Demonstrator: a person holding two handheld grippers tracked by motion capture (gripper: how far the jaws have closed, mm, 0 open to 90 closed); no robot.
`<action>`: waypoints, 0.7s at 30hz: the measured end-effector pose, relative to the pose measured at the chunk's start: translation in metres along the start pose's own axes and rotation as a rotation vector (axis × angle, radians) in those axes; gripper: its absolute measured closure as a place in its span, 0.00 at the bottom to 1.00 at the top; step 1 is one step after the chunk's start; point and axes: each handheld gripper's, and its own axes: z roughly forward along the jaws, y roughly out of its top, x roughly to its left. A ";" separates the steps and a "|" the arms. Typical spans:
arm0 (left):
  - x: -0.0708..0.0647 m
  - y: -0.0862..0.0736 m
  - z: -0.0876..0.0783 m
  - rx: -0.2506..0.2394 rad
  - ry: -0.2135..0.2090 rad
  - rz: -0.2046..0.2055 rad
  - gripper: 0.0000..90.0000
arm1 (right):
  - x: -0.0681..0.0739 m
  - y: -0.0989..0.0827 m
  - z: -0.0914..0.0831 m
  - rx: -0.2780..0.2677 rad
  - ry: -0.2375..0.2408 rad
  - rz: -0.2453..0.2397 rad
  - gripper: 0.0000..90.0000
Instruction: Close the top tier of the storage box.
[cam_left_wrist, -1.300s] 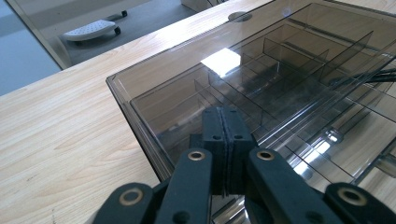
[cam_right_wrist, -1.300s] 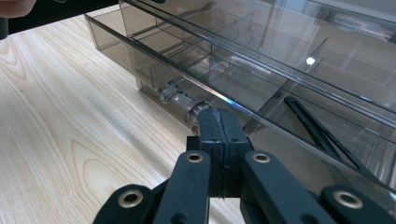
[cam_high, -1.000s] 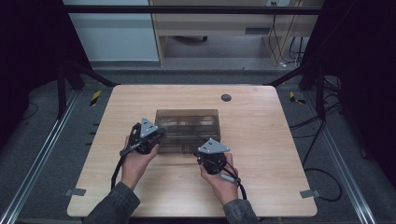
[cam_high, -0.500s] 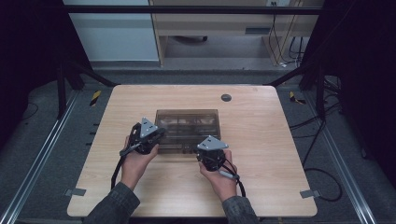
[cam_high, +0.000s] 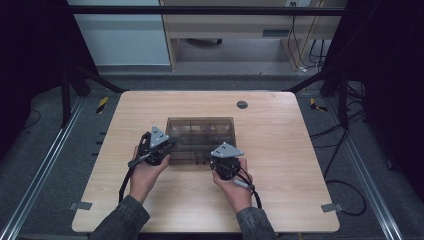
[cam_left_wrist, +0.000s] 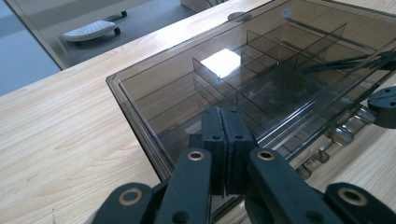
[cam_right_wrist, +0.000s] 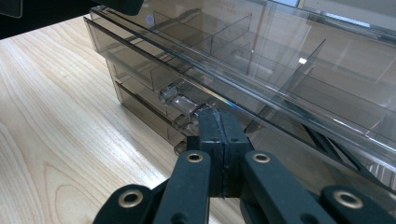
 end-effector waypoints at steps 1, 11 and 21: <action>0.000 0.000 0.000 0.000 -0.001 -0.001 0.99 | 0.000 0.000 0.000 0.000 -0.001 0.002 1.00; -0.001 0.000 0.000 -0.009 -0.001 -0.008 0.99 | -0.003 0.002 0.004 0.000 -0.006 0.005 1.00; -0.001 -0.001 0.000 -0.012 0.000 -0.008 0.99 | -0.005 0.001 0.006 -0.001 -0.007 0.015 1.00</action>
